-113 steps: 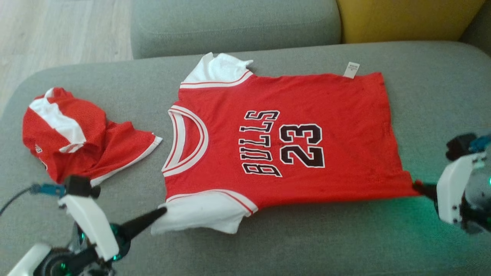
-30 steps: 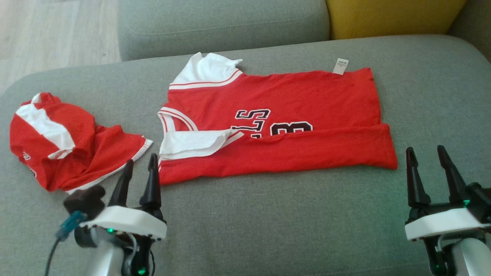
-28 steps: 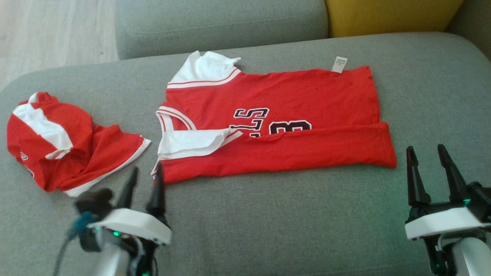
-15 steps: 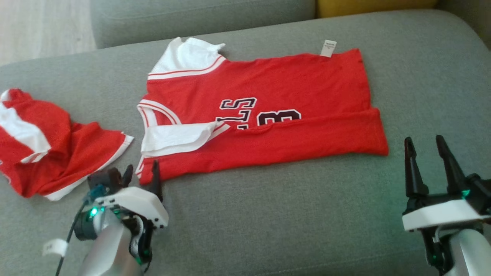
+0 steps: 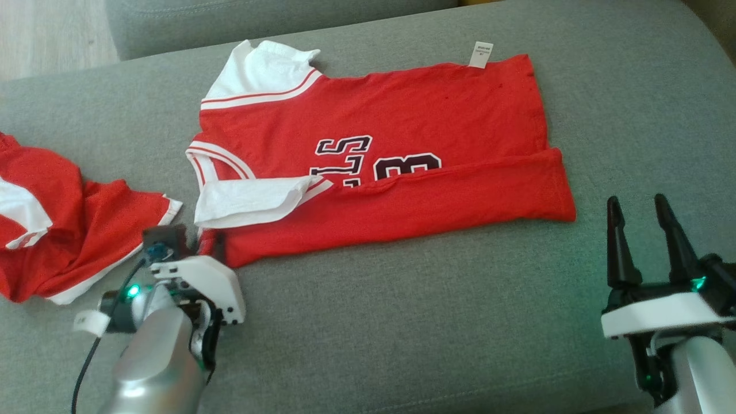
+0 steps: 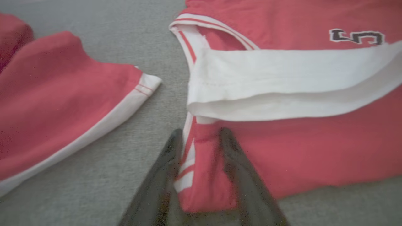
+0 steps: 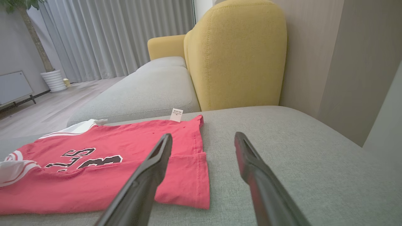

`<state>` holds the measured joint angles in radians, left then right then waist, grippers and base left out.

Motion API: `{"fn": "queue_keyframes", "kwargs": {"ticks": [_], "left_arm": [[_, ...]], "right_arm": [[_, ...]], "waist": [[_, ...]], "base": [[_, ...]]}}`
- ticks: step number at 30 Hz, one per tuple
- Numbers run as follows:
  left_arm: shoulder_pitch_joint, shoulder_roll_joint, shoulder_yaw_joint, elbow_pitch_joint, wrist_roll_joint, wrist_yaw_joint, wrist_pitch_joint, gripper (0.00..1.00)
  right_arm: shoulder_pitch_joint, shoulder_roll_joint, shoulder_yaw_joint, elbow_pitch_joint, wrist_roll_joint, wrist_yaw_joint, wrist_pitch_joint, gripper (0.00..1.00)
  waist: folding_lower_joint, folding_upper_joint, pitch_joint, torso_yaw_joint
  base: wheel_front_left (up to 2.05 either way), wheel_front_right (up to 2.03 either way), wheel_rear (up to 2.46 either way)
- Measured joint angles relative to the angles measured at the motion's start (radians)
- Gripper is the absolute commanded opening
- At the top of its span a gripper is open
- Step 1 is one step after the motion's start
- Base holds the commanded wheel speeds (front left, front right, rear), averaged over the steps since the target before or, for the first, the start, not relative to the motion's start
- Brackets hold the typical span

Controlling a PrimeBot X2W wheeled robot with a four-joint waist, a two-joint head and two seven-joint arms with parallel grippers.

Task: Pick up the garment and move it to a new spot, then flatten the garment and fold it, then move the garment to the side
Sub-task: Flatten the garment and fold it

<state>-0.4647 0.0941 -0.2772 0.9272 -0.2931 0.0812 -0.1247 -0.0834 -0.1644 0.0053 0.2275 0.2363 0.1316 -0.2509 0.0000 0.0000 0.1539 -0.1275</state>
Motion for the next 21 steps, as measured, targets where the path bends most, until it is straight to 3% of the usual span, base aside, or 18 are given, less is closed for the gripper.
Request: {"fn": "queue_keyframes", "kwargs": {"ticks": [5, 12, 21], "left_arm": [[-0.011, -0.009, -0.009, 0.001, -0.004, -0.030, -0.022, 0.00], [-0.007, -0.029, -0.011, -0.084, -0.036, -0.046, -0.090, 0.00], [0.033, -0.033, -0.047, -0.240, -0.034, -0.046, -0.095, 0.00]], "right_arm": [[-0.036, 0.009, -0.025, 0.062, 0.011, 0.000, 0.010, 1.00], [-0.133, 0.058, -0.103, 0.233, 0.065, 0.000, 0.184, 1.00], [-0.199, 0.071, -0.156, 0.349, 0.053, 0.000, 0.210, 1.00]], "waist": [[0.0000, 0.0000, 0.003, 0.013], [0.0000, 0.0000, 0.005, 0.058], [0.0001, 0.0000, 0.023, 0.111]], "base": [[0.00, 0.00, 0.00], [0.00, 0.00, 0.00], [0.00, 0.00, 0.00]]}}
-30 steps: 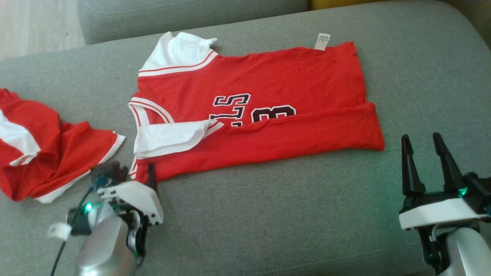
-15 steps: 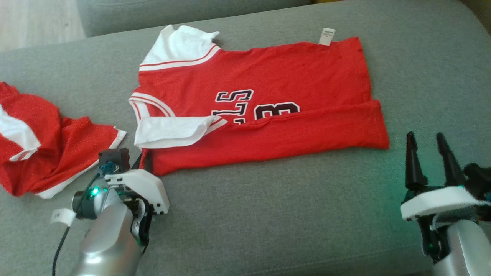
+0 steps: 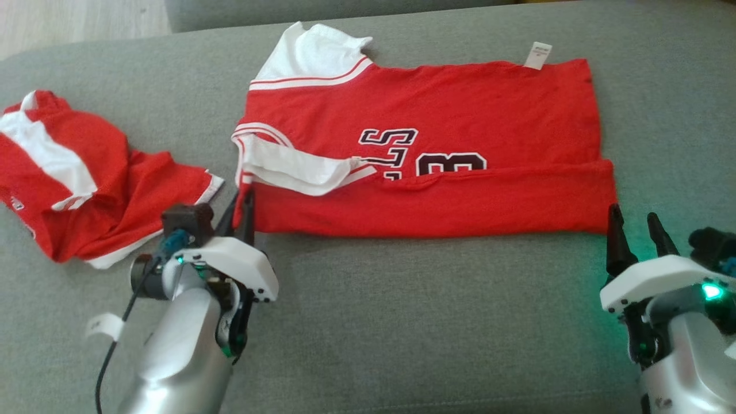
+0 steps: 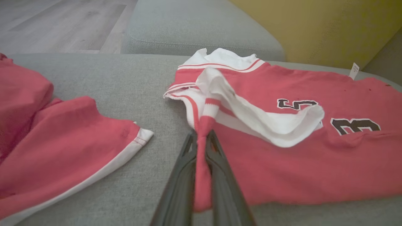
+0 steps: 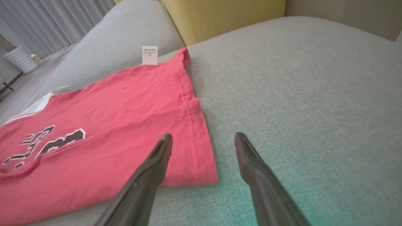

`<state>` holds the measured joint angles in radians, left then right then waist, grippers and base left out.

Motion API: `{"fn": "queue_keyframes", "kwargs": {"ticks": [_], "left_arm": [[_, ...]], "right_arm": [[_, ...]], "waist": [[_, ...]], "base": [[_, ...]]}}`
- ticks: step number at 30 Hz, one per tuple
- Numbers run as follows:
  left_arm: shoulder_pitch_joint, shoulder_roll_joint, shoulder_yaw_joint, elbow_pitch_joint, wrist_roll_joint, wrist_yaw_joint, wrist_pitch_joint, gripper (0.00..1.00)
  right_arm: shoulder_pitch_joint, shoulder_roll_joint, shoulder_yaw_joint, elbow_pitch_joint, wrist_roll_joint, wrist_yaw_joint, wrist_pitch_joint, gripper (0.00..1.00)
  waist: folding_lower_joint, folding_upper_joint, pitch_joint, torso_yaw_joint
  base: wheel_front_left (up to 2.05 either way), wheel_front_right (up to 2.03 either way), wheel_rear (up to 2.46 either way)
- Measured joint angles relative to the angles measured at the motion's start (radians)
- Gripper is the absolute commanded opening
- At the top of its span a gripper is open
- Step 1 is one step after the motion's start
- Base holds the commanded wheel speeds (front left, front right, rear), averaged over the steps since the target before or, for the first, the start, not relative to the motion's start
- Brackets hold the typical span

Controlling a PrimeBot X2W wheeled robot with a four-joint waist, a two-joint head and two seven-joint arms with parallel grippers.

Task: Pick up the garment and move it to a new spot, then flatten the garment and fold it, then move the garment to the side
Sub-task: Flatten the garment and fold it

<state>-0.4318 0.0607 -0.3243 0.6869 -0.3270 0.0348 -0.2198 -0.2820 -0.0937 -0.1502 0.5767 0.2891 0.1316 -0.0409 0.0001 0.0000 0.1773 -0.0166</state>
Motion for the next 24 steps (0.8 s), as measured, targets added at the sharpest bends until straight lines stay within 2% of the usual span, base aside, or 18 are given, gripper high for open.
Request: {"fn": "queue_keyframes", "kwargs": {"ticks": [16, 17, 18, 24], "left_arm": [[0.019, 0.005, -0.035, -0.143, 0.000, 0.014, 0.069, 0.00], [0.019, 0.006, -0.037, -0.146, 0.000, 0.019, 0.069, 0.00], [0.020, 0.007, -0.038, -0.150, 0.000, 0.019, 0.069, 0.00], [0.027, 0.017, -0.043, -0.158, 0.000, 0.027, 0.078, 0.00]], "right_arm": [[-0.153, -0.012, -0.032, 0.192, -0.040, 0.000, 0.097, 0.99], [-0.162, -0.015, -0.025, 0.200, -0.032, 0.000, 0.105, 0.46], [-0.170, -0.017, -0.016, 0.203, -0.023, 0.000, 0.113, 0.00], [-0.183, -0.043, 0.042, 0.215, -0.008, 0.000, 0.110, 0.00]], "waist": [[0.0000, 0.0000, 0.048, 0.035], [-0.0001, 0.0000, 0.049, 0.037], [-0.0001, 0.0000, 0.051, 0.039], [0.0000, 0.0000, 0.040, 0.037]], "base": [[0.00, 0.00, 0.00], [0.00, 0.00, 0.00], [0.00, 0.00, 0.00], [0.00, 0.00, 0.00]]}}
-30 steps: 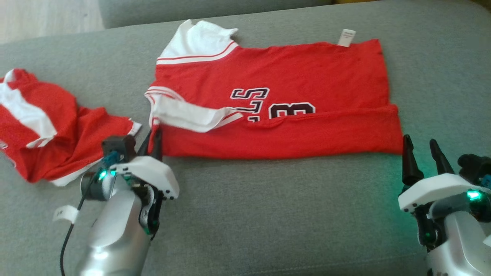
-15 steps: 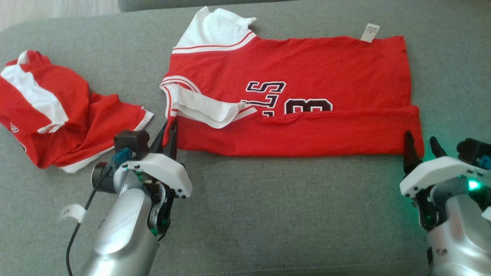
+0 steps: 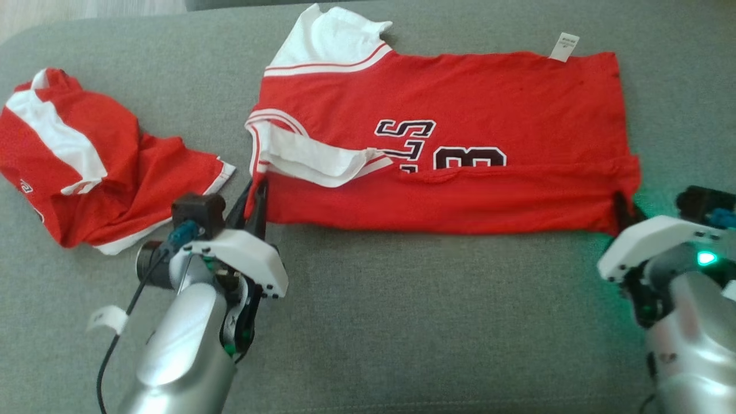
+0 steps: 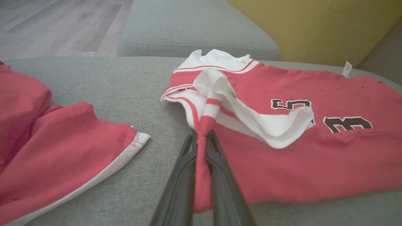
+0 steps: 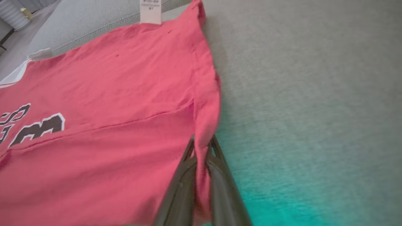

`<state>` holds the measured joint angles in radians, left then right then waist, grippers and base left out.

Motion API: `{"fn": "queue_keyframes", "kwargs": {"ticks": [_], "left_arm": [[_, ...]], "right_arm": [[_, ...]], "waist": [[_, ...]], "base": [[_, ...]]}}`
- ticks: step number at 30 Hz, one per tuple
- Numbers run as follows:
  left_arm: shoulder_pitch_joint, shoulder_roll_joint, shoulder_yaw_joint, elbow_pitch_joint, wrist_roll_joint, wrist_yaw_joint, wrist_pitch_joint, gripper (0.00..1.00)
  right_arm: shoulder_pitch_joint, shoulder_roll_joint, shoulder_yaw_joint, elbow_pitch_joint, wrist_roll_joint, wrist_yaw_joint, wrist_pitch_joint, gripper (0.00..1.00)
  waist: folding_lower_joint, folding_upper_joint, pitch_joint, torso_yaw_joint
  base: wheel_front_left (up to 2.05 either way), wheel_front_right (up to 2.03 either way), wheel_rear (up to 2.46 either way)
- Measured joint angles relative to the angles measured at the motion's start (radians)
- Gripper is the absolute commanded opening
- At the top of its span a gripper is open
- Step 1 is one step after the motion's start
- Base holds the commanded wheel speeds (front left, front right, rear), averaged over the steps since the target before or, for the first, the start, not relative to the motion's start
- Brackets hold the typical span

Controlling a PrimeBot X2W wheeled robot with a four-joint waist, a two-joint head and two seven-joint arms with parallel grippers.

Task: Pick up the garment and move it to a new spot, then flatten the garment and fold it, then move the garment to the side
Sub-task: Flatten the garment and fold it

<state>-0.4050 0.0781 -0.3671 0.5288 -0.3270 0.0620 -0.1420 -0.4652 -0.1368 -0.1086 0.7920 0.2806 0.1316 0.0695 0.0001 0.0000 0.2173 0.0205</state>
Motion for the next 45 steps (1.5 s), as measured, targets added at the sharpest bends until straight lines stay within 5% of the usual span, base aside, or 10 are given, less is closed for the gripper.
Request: {"fn": "queue_keyframes", "kwargs": {"ticks": [9, 18, 30, 31, 32, 33, 34, 41, 45], "left_arm": [[0.055, 0.002, 0.002, 0.007, -0.039, 0.000, 0.021, 0.00], [0.172, 0.027, -0.005, -0.033, -0.071, -0.010, 0.097, 0.00], [0.345, 0.082, -0.027, -0.184, -0.107, -0.004, 0.225, 0.00], [0.346, 0.082, -0.031, -0.186, -0.107, 0.001, 0.225, 0.24], [0.346, 0.081, -0.032, -0.188, -0.107, 0.004, 0.225, 0.75], [0.346, 0.080, -0.032, -0.190, -0.106, 0.017, 0.220, 0.75], [0.346, 0.082, -0.027, -0.189, -0.104, 0.030, 0.214, 1.00], [0.336, 0.069, 0.036, -0.198, -0.111, 0.054, 0.062, 1.00], [0.302, 0.049, 0.065, -0.214, -0.134, 0.030, -0.058, 1.00]], "right_arm": [[0.011, -0.094, 0.038, -0.034, 0.056, 0.000, 0.021, 0.00], [0.153, -0.156, 0.096, -0.135, 0.141, 0.000, 0.186, 0.00], [0.377, -0.172, 0.050, -0.333, 0.211, 0.000, 0.346, 0.00], [0.381, -0.167, 0.038, -0.342, 0.206, 0.000, 0.344, 0.71], [0.383, -0.159, 0.025, -0.352, 0.199, 0.000, 0.341, 1.00], [0.384, -0.152, 0.012, -0.363, 0.195, 0.000, 0.338, 1.00], [0.384, -0.148, 0.002, -0.375, 0.193, 0.000, 0.334, 1.00], [0.382, -0.114, -0.049, -0.502, 0.169, 0.000, 0.150, 1.00], [0.381, -0.095, -0.017, -0.546, 0.166, 0.000, 0.030, 1.00]], "waist": [[-0.0001, 0.0000, -0.057, -0.013], [-0.0002, 0.0000, -0.136, -0.021], [-0.0002, 0.0000, -0.175, -0.020], [-0.0002, 0.0000, -0.175, -0.022], [-0.0002, 0.0000, -0.174, -0.023], [-0.0002, 0.0000, -0.173, -0.024], [-0.0002, 0.0000, -0.172, -0.026], [-0.0002, 0.0000, -0.162, -0.036], [-0.0002, 0.0000, -0.149, -0.044]], "base": [[0.00, 0.00, 0.00], [0.00, 0.00, 0.00], [0.00, 0.00, 0.00], [0.00, 0.00, 0.00], [0.00, 0.00, 0.00], [0.00, 0.00, 0.00], [0.00, 0.00, 0.00], [0.00, 0.00, 0.00], [0.00, 0.00, 0.00]]}}
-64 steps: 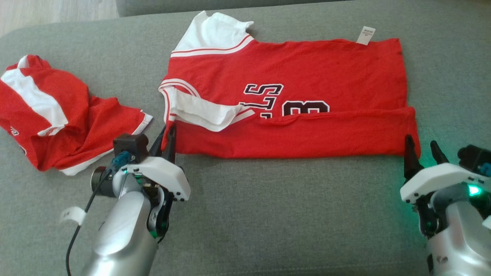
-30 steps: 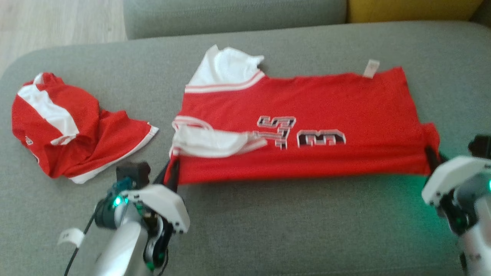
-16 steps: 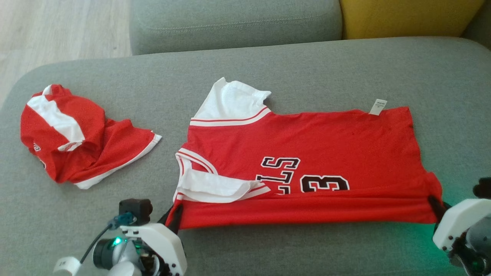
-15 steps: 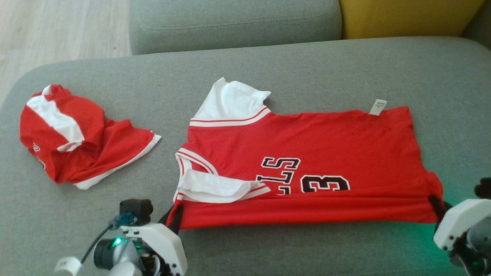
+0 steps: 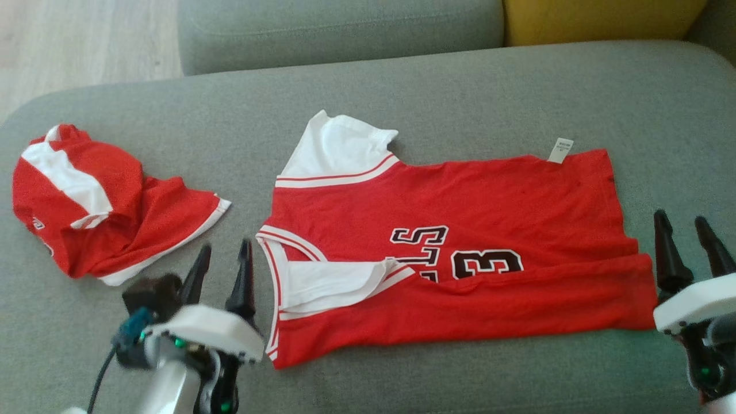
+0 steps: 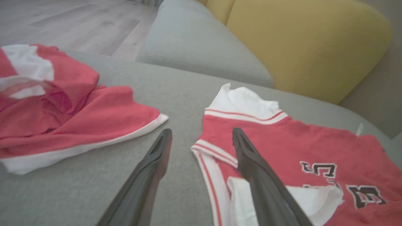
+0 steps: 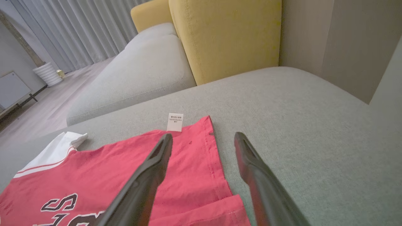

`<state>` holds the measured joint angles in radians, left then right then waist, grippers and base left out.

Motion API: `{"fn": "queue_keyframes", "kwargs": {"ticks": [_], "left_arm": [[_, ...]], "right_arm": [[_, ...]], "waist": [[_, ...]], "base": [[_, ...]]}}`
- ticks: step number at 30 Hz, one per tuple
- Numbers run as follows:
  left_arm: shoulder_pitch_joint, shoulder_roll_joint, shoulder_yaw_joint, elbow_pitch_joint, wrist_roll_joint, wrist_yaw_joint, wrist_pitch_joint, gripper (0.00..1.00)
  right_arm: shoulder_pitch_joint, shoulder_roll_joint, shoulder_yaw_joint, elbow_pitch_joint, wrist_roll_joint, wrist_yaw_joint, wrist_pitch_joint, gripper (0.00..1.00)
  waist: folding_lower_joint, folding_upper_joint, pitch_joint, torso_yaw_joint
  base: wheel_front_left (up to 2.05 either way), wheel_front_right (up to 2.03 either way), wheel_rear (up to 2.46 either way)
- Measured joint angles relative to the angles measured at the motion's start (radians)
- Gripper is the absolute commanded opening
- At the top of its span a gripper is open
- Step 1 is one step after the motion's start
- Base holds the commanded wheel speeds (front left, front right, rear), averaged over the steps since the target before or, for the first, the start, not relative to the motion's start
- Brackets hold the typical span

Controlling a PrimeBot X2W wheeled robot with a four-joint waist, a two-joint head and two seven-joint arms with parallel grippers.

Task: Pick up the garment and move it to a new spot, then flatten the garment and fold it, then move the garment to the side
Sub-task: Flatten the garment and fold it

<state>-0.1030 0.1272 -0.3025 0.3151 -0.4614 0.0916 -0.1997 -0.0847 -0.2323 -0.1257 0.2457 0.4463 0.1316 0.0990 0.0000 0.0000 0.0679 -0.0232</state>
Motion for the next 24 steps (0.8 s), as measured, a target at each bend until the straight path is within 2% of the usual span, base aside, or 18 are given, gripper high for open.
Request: {"fn": "queue_keyframes", "kwargs": {"ticks": [2, 9, 14, 20, 24], "left_arm": [[-0.044, -0.015, 0.004, -0.004, -0.006, -0.031, -0.034, 1.00], [-0.165, -0.017, -0.012, 0.056, 0.022, -0.066, -0.039, 1.00], [-0.384, 0.007, -0.065, 0.192, 0.075, -0.107, 0.075, 1.00], [-0.639, 0.080, -0.082, 0.352, 0.082, -0.180, 0.269, 1.00], [-0.779, 0.122, -0.110, 0.444, 0.081, -0.208, 0.370, 1.00]], "right_arm": [[-0.010, 0.001, 0.022, -0.006, -0.009, 0.000, -0.070, 1.00], [-0.072, 0.001, 0.092, -0.005, -0.040, 0.000, -0.153, 1.00], [-0.189, -0.001, 0.168, 0.006, -0.062, 0.000, -0.171, 1.00], [-0.324, -0.014, 0.241, 0.027, -0.068, 0.000, -0.181, 1.00], [-0.411, -0.026, 0.292, 0.047, -0.068, 0.000, -0.188, 1.00]], "waist": [[0.0000, 0.0000, 0.015, -0.007], [0.0000, 0.0000, 0.062, -0.026], [0.0001, 0.0000, 0.134, -0.064], [0.0002, 0.0000, 0.216, -0.127], [0.0002, 0.0000, 0.267, -0.176]], "base": [[0.00, 0.00, 0.00], [0.00, 0.00, 0.00], [0.00, 0.00, 0.00], [0.00, 0.00, 0.00], [0.00, 0.00, 0.00]]}}
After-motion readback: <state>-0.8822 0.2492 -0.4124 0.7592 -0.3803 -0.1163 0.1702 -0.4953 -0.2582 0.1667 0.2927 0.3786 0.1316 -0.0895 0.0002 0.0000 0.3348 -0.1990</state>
